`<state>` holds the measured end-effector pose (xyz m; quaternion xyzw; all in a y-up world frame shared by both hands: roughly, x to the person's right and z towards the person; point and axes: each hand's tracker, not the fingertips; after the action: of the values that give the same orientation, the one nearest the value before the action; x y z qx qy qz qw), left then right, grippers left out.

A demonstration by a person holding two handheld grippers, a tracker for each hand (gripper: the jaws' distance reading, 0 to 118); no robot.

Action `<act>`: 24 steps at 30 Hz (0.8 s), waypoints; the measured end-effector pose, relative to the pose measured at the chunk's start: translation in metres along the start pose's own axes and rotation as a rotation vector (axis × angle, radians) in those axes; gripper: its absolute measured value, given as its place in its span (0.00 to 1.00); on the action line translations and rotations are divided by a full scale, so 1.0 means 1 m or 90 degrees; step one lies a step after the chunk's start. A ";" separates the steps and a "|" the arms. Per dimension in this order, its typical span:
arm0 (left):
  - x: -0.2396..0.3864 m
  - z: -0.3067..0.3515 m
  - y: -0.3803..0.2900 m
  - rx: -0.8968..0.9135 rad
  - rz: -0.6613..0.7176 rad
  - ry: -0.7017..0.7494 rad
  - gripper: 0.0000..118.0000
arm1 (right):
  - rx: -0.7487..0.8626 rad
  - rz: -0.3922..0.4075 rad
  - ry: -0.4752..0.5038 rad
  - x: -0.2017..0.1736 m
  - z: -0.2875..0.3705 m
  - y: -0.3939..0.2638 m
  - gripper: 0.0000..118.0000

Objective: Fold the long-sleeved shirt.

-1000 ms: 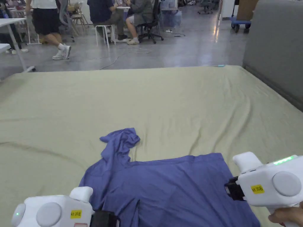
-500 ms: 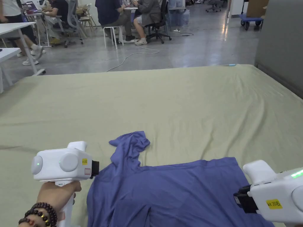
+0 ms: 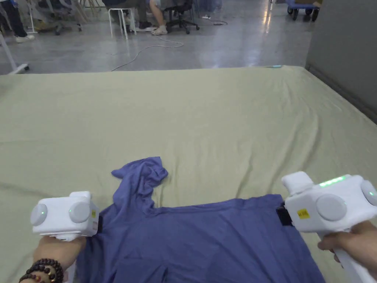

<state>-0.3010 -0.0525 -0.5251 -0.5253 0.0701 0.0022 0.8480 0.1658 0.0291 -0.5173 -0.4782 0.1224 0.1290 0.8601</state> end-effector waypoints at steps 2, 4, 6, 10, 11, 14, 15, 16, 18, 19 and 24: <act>0.005 0.017 -0.001 0.024 0.001 -0.030 0.00 | 0.002 -0.045 -0.005 0.018 -0.024 0.027 0.00; 0.006 0.026 -0.001 0.024 0.013 -0.061 0.00 | -0.017 -0.091 -0.006 0.037 -0.051 0.050 0.10; 0.007 0.037 -0.002 0.032 0.021 -0.080 0.00 | -0.053 -0.134 -0.003 0.054 -0.077 0.065 0.50; 0.009 0.041 -0.004 0.033 -0.006 -0.077 0.00 | -0.156 -0.152 -0.028 0.069 -0.124 0.075 0.59; 0.009 0.042 -0.005 0.033 -0.007 -0.075 0.00 | -0.170 -0.158 -0.035 0.071 -0.132 0.074 0.59; 0.008 0.042 -0.005 0.028 0.000 -0.076 0.00 | -0.179 -0.163 -0.010 0.066 -0.140 0.067 0.48; 0.007 0.041 -0.005 0.026 0.004 -0.076 0.00 | -0.180 -0.157 -0.010 0.062 -0.139 0.065 0.45; 0.006 0.042 -0.004 0.024 0.010 -0.075 0.00 | -0.171 -0.119 -0.044 0.055 -0.136 0.064 0.45; 0.006 0.042 -0.003 0.025 0.015 -0.080 0.00 | -0.175 -0.077 -0.046 0.043 -0.134 0.062 0.39; 0.004 0.040 -0.002 0.024 0.016 -0.079 0.00 | -0.174 -0.092 -0.043 0.041 -0.130 0.061 0.35; 0.004 0.046 0.004 0.028 0.024 -0.081 0.00 | -0.179 -0.035 -0.056 0.029 -0.123 0.057 0.01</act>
<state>-0.2922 -0.0095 -0.5089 -0.5040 0.0256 0.0499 0.8619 0.1633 -0.0441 -0.6353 -0.5909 0.0522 0.1421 0.7925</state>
